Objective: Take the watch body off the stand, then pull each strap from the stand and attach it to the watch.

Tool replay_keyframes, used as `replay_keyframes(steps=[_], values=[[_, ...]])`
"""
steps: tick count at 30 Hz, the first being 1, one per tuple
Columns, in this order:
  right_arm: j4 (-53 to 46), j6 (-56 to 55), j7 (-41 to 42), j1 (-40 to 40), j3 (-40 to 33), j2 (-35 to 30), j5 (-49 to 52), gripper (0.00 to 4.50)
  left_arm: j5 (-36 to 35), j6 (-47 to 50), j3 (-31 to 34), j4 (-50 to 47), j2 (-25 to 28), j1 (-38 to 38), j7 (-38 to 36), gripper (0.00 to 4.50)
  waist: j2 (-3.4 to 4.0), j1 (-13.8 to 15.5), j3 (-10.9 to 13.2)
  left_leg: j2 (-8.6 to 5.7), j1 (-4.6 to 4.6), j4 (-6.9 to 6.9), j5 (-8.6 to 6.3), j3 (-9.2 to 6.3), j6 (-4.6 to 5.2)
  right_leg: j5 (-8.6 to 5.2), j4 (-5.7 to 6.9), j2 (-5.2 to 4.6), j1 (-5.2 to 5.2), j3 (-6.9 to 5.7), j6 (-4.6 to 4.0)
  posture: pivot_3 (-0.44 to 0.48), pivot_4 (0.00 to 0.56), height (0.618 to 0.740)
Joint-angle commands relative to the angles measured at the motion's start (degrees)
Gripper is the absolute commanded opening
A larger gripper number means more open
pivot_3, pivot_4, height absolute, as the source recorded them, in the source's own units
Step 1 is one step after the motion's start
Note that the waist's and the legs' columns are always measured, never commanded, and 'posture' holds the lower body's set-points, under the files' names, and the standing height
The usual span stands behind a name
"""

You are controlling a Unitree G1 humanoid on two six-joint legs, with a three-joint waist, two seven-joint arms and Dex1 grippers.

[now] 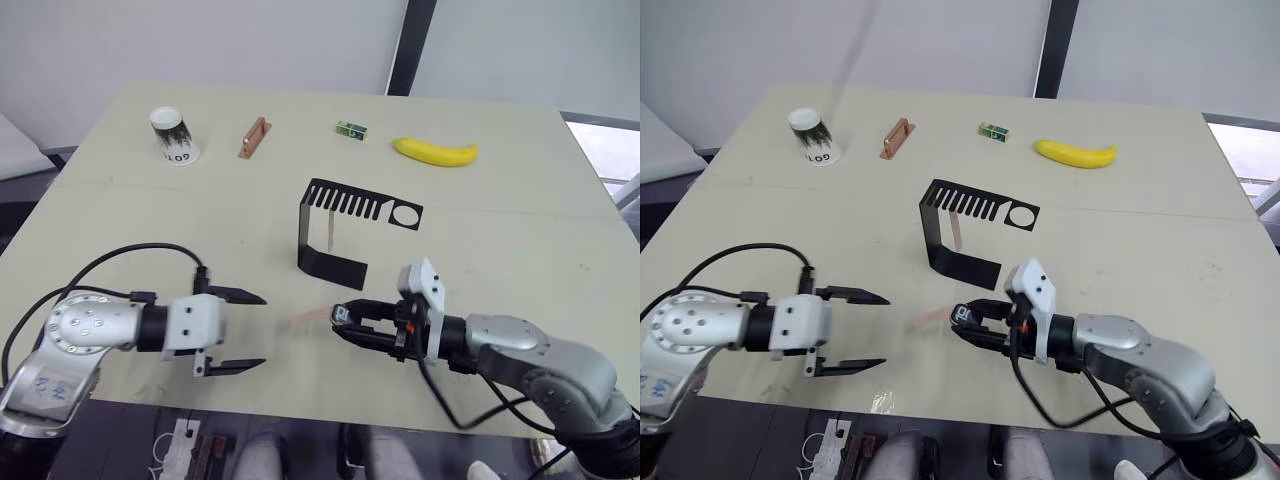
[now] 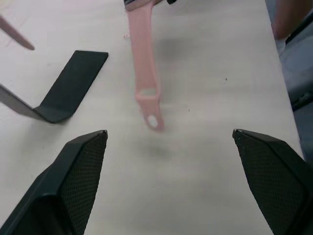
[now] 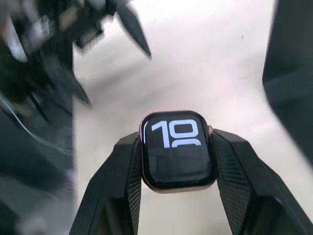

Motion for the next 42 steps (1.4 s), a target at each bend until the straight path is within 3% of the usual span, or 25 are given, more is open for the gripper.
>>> replay_keyframes(steps=[1,5,9,12,18,24,33,39,42], values=[[3.4,-20.7,6.3,0.8,1.9,0.3,-14.1,1.6,-5.9,-0.4,4.0,1.6,-1.8,0.2,-0.5,4.5,-0.01,-0.1,0.0,0.0,0.0,0.01,0.01,0.01,-0.01,0.01,0.0,0.01,0.0,0.0,0.01,0.0,0.15,0.74],[8.5,-33.1,8.6,1.4,1.2,0.9,-20.8,1.6,-8.2,-0.1,5.2,3.1,-2.1,0.4,-1.5,4.5,-0.02,-0.2,0.0,0.0,0.04,0.06,0.02,0.04,-0.04,0.01,0.08,0.0,0.02,0.02,0.02,0.0,0.15,0.74],[10.3,-35.8,9.3,1.0,0.6,2.2,-21.4,1.6,-9.2,-0.5,5.3,3.7,-1.5,1.0,-3.0,4.5,-0.01,-0.3,0.0,0.02,0.09,0.05,0.05,0.07,-0.08,0.0,0.19,0.02,0.0,0.05,-0.01,0.0,0.15,0.74],[11.0,-31.7,11.0,-1.2,2.3,4.8,-18.8,1.6,-9.7,-0.1,5.5,3.7,-1.5,1.5,-3.5,4.5,-0.02,-0.4,0.0,0.01,0.1,0.07,0.05,0.06,-0.08,0.0,0.2,0.0,0.01,0.05,-0.02,0.0,0.15,0.74],[14.1,-10.8,11.1,-6.0,5.9,13.2,-11.4,1.6,-10.2,-1.2,5.2,4.5,-1.9,1.8,-5.1,4.5,-0.02,-0.4,0.0,0.04,0.13,0.14,0.04,0.04,-0.1,-0.05,0.49,-0.01,-0.03,0.07,-0.1,0.0,0.15,0.74],[17.0,-5.7,12.7,-5.5,8.9,10.7,-18.2,1.6,-10.3,-0.4,5.3,3.5,-1.9,2.1,-4.4,4.5,-0.01,-0.1,0.0,0.02,0.05,0.23,-0.05,0.02,0.02,-0.05,0.5,-0.07,-0.03,0.0,-0.09,0.0,0.15,0.74],[15.2,-2.3,12.3,-2.8,6.3,9.3,-18.4,1.6,-10.1,0.1,4.7,1.8,-1.8,3.0,-3.6,4.5,-0.02,-0.4,0.0,0.04,0.09,0.35,-0.09,0.03,-0.03,-0.05,0.5,-0.05,-0.01,0.03,-0.09,0.0,0.15,0.74],[14.4,-5.2,13.7,-1.2,1.1,6.5,-16.7,4.46,-10.7,2.0,4.6,1.9,-1.7,2.5,-2.5,4.5,-0.02,-0.2,0.0,0.03,0.08,0.39,-0.11,0.02,-0.04,-0.05,0.5,-0.06,0.0,0.02,-0.09,0.0,0.15,0.74],[12.4,-7.5,15.9,2.0,-4.6,3.5,-13.4,4.46,-10.5,2.0,5.3,3.0,-1.7,2.8,-2.6,4.5,-0.02,0.0,0.0,0.03,0.06,0.42,-0.15,0.02,-0.01,-0.05,0.49,-0.06,-0.01,0.02,-0.09,0.0,0.15,0.74]])
